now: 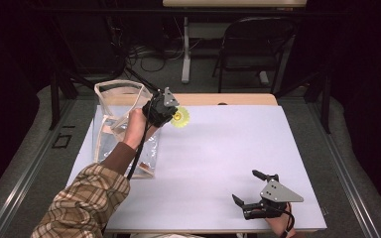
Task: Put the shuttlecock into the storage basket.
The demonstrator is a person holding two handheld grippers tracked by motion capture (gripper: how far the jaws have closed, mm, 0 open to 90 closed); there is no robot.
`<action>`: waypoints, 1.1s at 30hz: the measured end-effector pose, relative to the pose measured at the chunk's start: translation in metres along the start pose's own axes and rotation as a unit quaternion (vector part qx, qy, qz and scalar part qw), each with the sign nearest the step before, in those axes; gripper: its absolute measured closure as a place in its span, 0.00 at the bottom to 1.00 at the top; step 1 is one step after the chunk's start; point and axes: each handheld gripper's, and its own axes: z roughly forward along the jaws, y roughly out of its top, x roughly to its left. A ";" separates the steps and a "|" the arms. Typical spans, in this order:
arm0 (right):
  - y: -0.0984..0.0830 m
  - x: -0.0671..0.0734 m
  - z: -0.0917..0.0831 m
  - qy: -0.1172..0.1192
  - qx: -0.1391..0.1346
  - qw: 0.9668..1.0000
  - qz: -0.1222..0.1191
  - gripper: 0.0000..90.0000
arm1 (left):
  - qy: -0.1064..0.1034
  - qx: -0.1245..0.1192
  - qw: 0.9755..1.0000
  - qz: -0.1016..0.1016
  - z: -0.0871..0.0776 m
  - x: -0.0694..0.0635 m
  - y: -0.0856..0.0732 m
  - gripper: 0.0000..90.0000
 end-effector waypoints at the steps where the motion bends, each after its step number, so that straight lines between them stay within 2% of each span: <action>1: 0.000 0.000 0.000 0.000 0.000 1.000 0.000 0.00 | 0.000 -0.002 1.000 0.000 -0.001 0.000 0.001 1.00; 8: 0.000 0.000 0.000 0.000 0.001 1.000 -0.001 0.00 | 0.007 -0.006 1.000 0.003 -0.007 0.004 0.007 1.00; 33: 0.000 0.000 0.001 -0.001 0.003 1.000 -0.002 0.00 | 0.008 -0.021 1.000 0.008 -0.018 0.016 0.026 1.00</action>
